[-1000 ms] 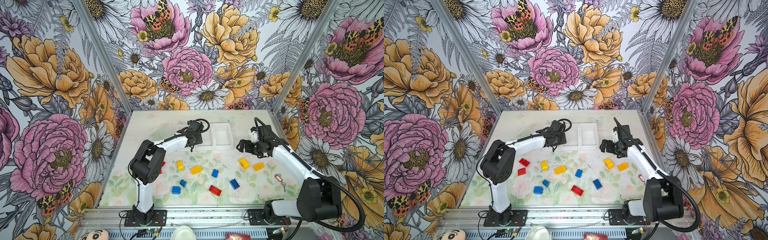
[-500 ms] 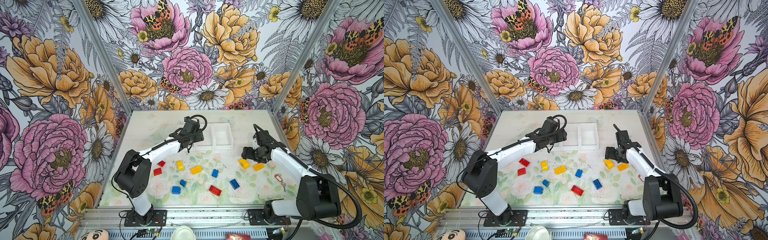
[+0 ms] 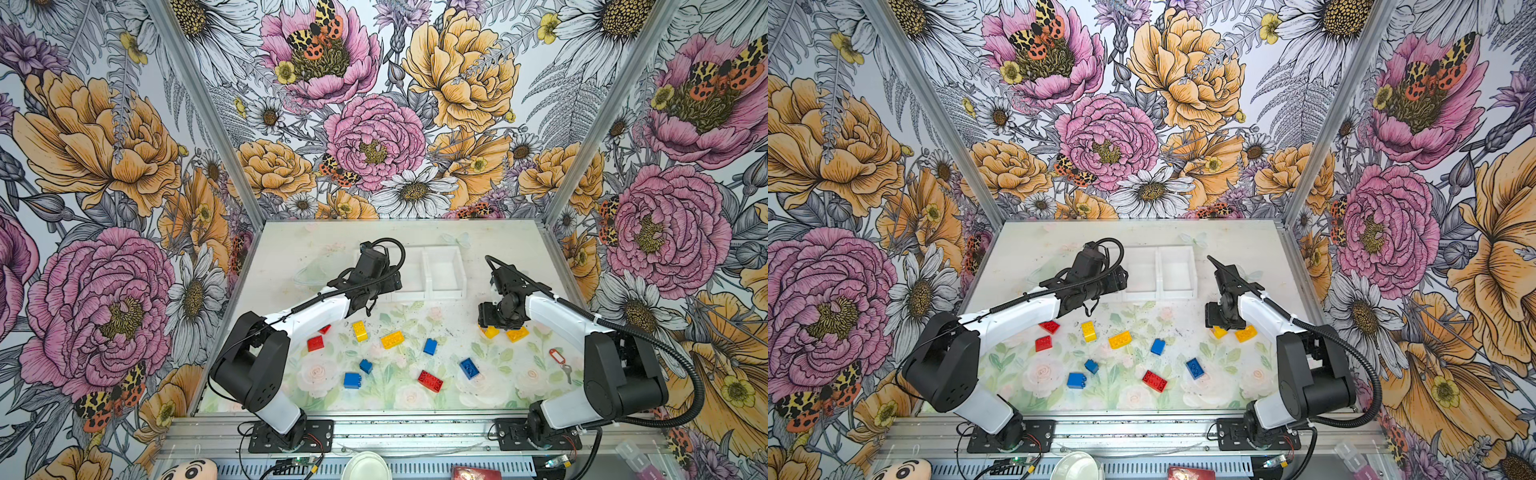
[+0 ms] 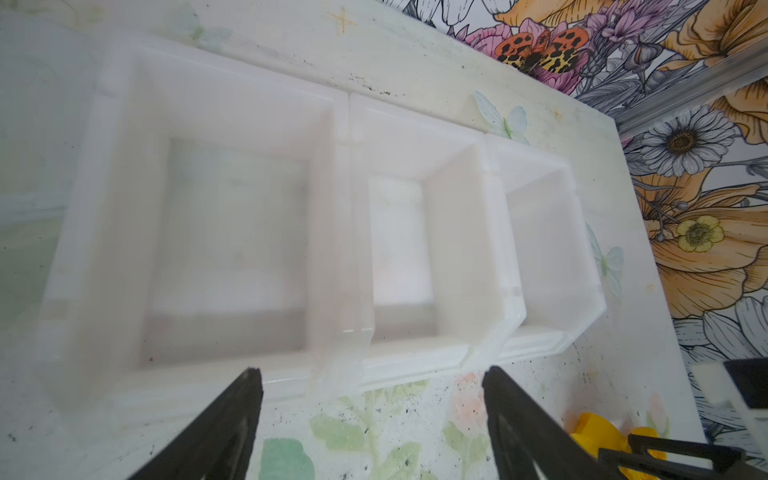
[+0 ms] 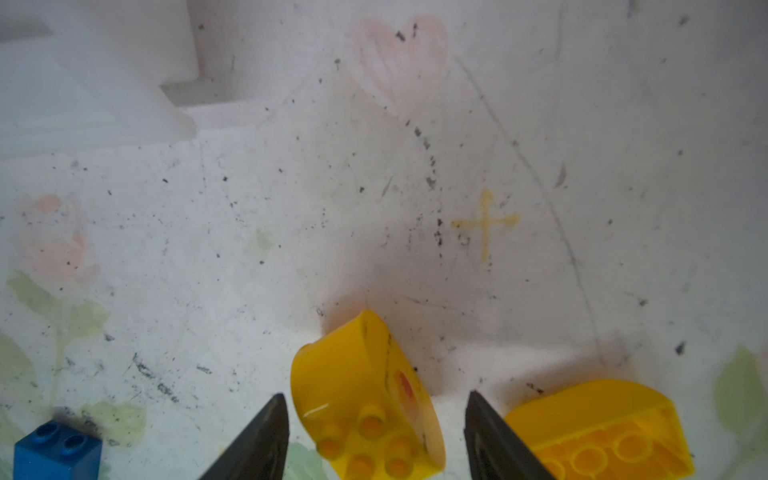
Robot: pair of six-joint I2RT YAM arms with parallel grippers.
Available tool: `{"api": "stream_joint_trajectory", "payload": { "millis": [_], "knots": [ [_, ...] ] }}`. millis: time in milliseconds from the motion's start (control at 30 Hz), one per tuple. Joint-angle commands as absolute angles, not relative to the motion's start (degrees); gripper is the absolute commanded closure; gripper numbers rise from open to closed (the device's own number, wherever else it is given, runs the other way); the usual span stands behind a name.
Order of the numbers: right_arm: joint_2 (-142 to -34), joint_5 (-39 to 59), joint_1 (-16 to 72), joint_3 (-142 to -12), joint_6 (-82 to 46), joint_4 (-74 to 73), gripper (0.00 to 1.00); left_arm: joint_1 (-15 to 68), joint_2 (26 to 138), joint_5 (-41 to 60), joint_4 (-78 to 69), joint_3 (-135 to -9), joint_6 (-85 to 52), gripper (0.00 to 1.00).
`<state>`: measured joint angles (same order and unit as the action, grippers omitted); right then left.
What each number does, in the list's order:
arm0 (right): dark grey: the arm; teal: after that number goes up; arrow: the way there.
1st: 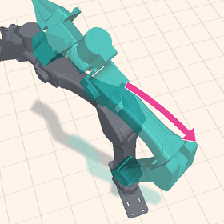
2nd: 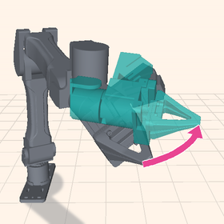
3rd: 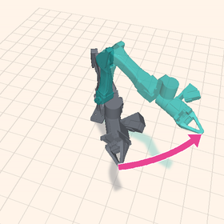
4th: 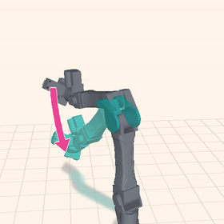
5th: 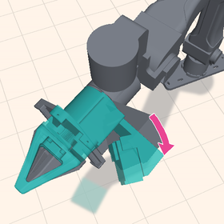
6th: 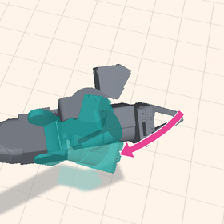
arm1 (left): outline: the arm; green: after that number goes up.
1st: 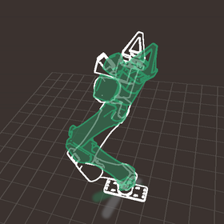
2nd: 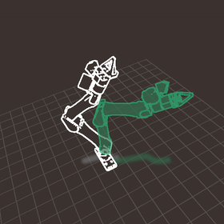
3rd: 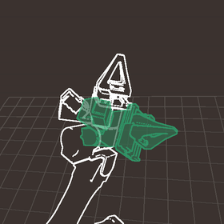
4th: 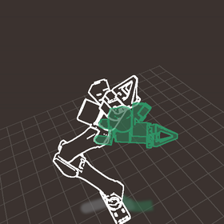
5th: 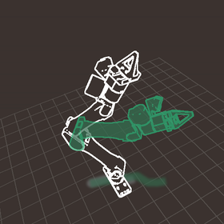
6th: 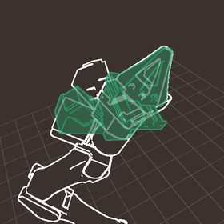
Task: Sort the legos into containers by color
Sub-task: 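Lower the right gripper and grasp the curved yellow brick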
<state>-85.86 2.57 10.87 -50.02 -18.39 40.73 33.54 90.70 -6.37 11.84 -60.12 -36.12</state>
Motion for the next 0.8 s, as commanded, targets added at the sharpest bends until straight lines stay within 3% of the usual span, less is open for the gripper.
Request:
{"api": "stream_joint_trajectory", "payload": {
  "millis": [0,200,533,767],
  "knots": [
    [-87.2,0.6,11.5,-50.8,-17.8,40.8,0.38,32.8,88.9,-5.6,9.4,-59.1,-36.6,0.15],
    [-88.2,-0.7,12.4,-50.6,-17.5,40.8,0.49,32.5,88.0,-6.0,8.8,-57.9,-37.0,0.14],
    [-86.2,0.6,12.7,-51.1,-18.3,40.9,0.77,31.7,86.8,-5.9,7.8,-55.9,-37.7,0.11],
    [-80.4,4.9,13.5,-56.7,-19.9,43.2,0.82,29.9,83.5,-3.5,4.3,-51.7,-38.2,0.10]
  ]
}}
